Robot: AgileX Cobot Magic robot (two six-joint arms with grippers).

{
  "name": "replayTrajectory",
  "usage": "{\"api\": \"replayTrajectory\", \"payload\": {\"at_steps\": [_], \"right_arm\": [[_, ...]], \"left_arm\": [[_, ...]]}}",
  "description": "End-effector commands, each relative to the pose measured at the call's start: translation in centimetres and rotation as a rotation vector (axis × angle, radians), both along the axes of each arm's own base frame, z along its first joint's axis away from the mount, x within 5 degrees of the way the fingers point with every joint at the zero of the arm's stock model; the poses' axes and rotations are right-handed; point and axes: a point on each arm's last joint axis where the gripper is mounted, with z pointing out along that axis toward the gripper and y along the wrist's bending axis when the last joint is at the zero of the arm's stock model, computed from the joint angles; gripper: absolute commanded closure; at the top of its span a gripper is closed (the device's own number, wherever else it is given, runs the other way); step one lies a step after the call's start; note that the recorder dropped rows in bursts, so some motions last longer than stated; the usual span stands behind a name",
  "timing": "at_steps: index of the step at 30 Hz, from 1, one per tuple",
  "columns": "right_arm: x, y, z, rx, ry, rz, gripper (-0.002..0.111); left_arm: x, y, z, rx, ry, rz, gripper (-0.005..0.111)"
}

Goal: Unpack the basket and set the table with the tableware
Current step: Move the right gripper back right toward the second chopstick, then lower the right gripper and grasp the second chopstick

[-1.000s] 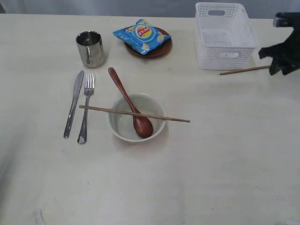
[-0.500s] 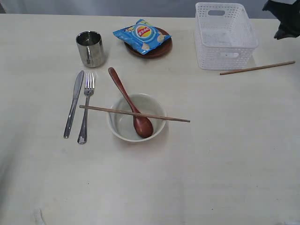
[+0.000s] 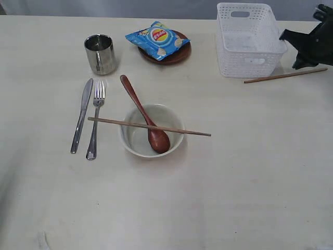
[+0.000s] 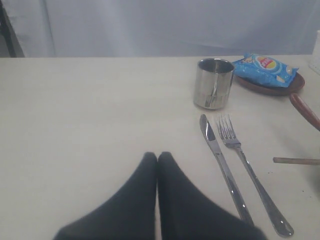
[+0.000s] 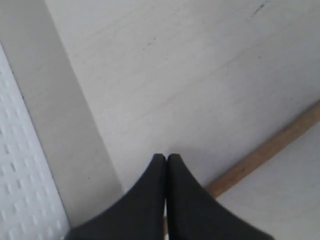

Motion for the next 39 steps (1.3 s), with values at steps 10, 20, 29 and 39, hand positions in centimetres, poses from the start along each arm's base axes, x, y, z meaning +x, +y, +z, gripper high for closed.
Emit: {"api": "replayTrajectory", "payload": {"at_steps": [10,20,29,39], "right_arm": [[-3.5,-0.3,-0.4,-0.031,0.369,0.149,0.109],[-6.0,1.2,7.7,0.002,0.177,0.315,0.109],[-7.2,2.7,8.3,0.033,0.181,0.684,0.108],[-7.4,4.6,5.0,-0.147,0.205,1.205,0.061]], "left_arm": [[0.0,0.0,0.0,0.004,-0.011,0.003,0.107],[0.0,0.0,0.0,0.004,-0.011,0.003,0.107],[0.0,0.0,0.0,0.004,-0.011,0.003,0.107],[0.0,0.0,0.0,0.004,-0.011,0.003,0.107]]}}
